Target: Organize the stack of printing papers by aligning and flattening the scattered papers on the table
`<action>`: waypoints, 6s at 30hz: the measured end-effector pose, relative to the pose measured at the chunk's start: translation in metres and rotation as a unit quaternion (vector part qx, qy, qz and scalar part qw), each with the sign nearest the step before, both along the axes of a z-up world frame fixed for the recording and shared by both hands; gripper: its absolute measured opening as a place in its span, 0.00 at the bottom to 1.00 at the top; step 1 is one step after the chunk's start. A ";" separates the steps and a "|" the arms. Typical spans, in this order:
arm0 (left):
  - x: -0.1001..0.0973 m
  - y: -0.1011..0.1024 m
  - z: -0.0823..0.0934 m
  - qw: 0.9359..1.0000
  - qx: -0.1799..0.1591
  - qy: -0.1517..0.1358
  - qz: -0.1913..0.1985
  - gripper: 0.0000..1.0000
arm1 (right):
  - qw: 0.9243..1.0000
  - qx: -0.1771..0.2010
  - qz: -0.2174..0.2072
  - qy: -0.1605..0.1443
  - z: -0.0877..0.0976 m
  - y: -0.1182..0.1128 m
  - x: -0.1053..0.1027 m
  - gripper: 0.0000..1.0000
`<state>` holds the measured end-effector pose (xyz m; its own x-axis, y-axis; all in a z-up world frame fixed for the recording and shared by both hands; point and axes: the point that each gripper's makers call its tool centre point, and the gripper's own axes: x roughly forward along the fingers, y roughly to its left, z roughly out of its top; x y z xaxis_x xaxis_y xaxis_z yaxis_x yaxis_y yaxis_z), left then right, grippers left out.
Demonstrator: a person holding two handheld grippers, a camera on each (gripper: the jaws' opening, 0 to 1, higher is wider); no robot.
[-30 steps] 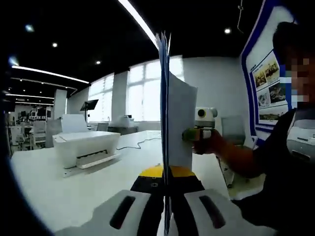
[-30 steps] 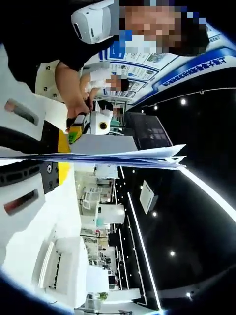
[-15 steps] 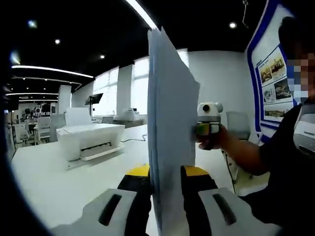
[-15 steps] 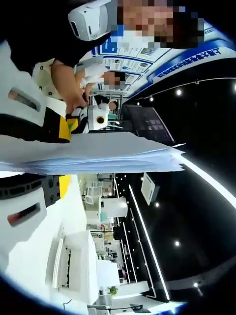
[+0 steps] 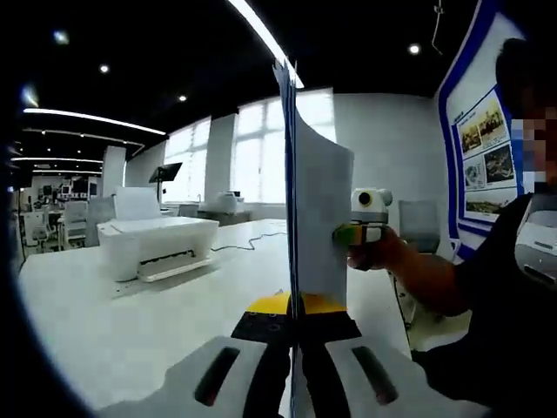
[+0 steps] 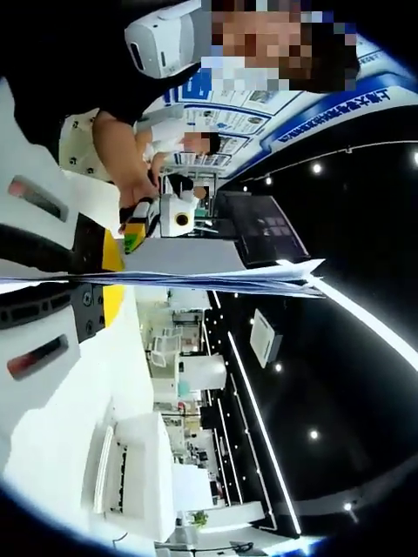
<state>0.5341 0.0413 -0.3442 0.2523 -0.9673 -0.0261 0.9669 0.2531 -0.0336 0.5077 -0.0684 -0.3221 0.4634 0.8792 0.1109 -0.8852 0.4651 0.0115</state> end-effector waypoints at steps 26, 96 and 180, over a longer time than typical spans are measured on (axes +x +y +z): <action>-0.043 0.006 -0.017 0.974 0.009 0.220 -0.044 0.06 | 0.977 0.054 0.078 0.192 -0.010 0.009 -0.032 0.00; 0.041 -0.004 -0.144 0.974 0.127 0.135 0.131 0.18 | 0.965 -0.139 -0.120 0.186 -0.157 -0.008 0.058 0.00; 0.035 -0.006 -0.148 0.974 0.177 0.035 0.135 0.29 | 0.953 -0.223 -0.155 0.132 -0.174 -0.016 0.069 0.21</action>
